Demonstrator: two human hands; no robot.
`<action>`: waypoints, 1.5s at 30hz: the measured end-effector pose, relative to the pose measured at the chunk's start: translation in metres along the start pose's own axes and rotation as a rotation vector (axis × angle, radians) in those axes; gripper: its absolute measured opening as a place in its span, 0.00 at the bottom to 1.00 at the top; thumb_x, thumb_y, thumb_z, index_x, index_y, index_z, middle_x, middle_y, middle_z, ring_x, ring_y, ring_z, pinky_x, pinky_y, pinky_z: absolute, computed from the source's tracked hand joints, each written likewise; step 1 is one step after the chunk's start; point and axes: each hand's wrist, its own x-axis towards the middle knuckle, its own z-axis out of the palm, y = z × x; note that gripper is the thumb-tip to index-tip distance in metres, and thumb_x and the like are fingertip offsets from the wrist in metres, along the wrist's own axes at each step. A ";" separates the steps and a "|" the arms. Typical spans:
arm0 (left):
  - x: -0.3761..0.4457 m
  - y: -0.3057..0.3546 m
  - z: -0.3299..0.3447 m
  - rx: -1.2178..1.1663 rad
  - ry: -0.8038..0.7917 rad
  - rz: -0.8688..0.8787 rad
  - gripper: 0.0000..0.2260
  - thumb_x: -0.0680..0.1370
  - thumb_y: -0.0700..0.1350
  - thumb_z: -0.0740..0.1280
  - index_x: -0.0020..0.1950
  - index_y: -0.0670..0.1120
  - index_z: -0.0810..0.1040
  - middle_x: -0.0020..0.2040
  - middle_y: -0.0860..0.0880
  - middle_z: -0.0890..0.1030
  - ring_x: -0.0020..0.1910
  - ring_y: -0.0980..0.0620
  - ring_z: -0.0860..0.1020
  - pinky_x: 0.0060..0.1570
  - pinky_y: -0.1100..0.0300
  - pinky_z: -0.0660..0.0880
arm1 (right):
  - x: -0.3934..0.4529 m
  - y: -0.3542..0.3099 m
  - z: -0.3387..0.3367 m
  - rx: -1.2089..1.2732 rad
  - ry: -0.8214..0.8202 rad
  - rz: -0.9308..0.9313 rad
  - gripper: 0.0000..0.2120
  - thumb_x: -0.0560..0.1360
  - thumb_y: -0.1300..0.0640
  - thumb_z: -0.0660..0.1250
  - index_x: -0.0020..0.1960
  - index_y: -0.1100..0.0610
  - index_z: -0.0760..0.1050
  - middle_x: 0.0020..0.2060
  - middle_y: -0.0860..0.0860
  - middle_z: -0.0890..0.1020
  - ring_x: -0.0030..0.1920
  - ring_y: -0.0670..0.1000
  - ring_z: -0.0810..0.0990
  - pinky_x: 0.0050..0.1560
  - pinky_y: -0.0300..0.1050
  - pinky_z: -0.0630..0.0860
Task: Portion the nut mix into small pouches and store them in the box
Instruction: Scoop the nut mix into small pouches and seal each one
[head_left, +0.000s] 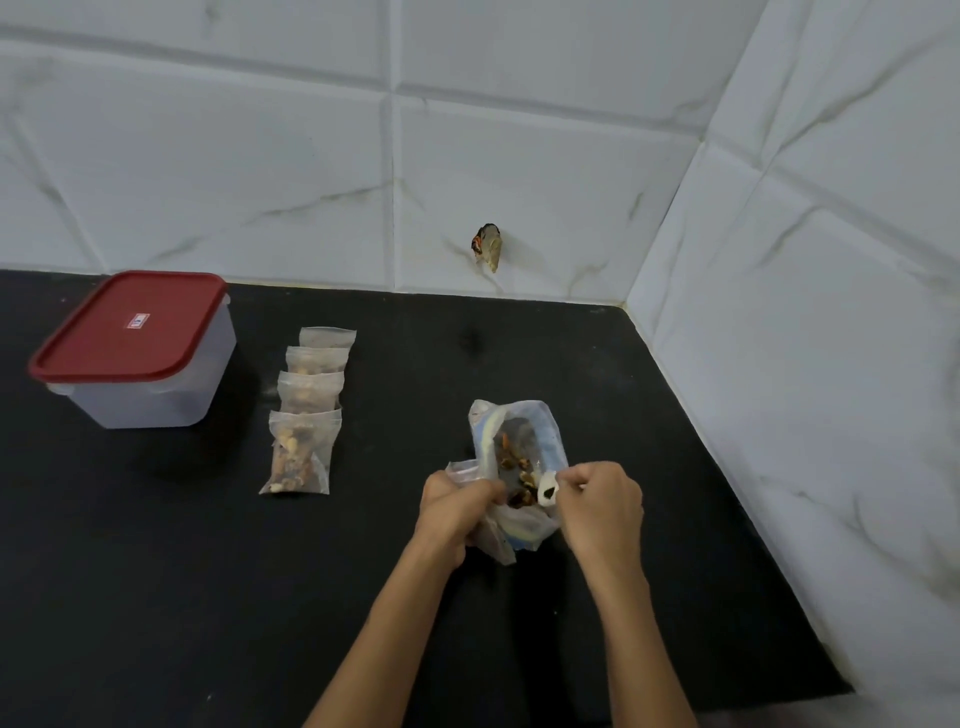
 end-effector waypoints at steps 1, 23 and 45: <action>-0.001 0.000 0.001 -0.013 0.008 0.004 0.17 0.67 0.34 0.69 0.55 0.41 0.79 0.47 0.39 0.83 0.44 0.43 0.83 0.43 0.45 0.82 | 0.001 0.000 -0.003 -0.015 0.012 -0.036 0.07 0.76 0.63 0.65 0.50 0.58 0.81 0.46 0.51 0.82 0.40 0.45 0.78 0.34 0.33 0.73; -0.012 -0.004 0.006 -0.078 0.079 -0.012 0.19 0.66 0.33 0.70 0.56 0.40 0.76 0.48 0.39 0.82 0.46 0.41 0.82 0.44 0.42 0.81 | 0.006 0.004 0.001 -0.187 -0.180 -0.261 0.12 0.78 0.63 0.63 0.57 0.55 0.80 0.53 0.52 0.79 0.49 0.49 0.80 0.44 0.37 0.76; -0.017 -0.008 0.015 -0.213 -0.029 0.045 0.20 0.69 0.33 0.69 0.60 0.43 0.74 0.51 0.40 0.82 0.49 0.44 0.83 0.49 0.48 0.81 | 0.036 0.007 0.002 0.061 -0.302 0.144 0.10 0.74 0.58 0.66 0.53 0.59 0.77 0.47 0.55 0.79 0.43 0.51 0.79 0.34 0.42 0.73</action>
